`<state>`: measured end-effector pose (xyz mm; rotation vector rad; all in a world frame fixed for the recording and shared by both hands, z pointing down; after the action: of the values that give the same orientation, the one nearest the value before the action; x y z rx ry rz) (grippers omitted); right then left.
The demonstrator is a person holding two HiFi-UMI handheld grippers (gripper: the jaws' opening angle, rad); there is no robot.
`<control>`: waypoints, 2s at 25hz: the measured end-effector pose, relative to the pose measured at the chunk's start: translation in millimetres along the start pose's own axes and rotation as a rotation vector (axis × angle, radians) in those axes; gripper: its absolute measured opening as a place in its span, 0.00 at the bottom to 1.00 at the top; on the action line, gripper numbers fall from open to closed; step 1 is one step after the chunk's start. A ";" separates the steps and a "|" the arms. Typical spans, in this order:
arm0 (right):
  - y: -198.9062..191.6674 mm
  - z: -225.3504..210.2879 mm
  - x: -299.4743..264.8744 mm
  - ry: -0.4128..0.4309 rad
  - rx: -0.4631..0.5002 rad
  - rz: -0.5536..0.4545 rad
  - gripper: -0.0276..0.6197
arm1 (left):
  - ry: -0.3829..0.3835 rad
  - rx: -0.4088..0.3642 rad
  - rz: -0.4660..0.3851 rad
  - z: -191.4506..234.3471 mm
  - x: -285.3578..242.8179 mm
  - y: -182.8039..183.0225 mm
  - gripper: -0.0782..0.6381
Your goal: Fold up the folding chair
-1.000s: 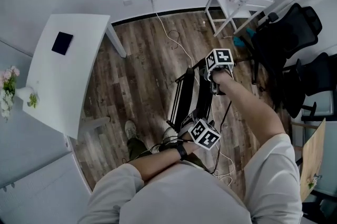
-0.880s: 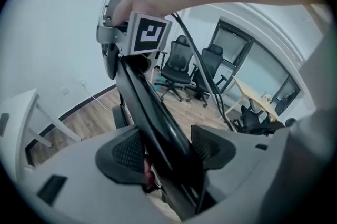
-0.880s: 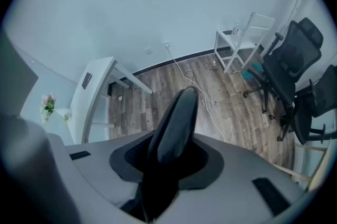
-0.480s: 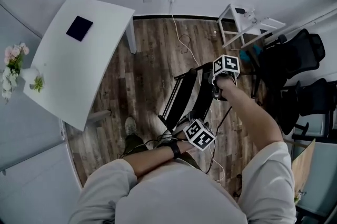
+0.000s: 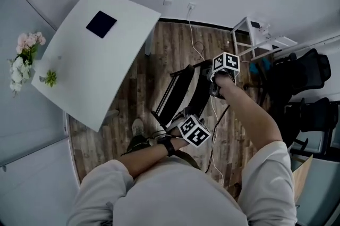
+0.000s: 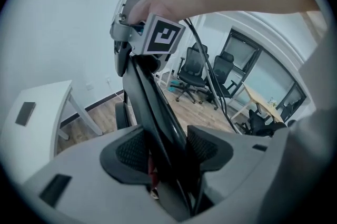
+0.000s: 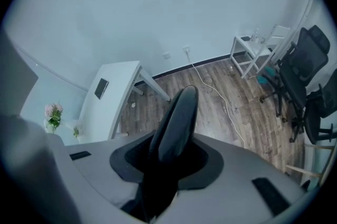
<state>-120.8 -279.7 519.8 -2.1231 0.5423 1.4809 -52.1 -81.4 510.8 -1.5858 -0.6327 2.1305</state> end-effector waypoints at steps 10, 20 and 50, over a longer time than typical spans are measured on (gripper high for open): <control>37.1 106.4 -47.8 0.035 0.010 0.020 0.23 | 0.038 0.022 0.014 108.3 48.8 -25.3 0.43; 65.3 175.5 -83.6 0.039 0.013 0.043 0.24 | 0.022 0.048 0.011 187.5 80.0 -42.6 0.42; 100.2 244.7 -67.2 0.472 0.067 -0.267 0.51 | 0.308 0.064 -0.080 323.7 148.3 -44.7 0.46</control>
<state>-383.5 -210.5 495.5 -2.3874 0.4377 0.8072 -400.9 2.4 502.7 -1.7723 -0.5105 1.7805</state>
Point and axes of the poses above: the fingertips, and each gripper's own axes: x backward along the fingers, z to its left, y out of its top, the point moved 5 cm from there along x, backward along the fingers, and after that the axes turned 3 degrees about x, right-handed, at the moved point
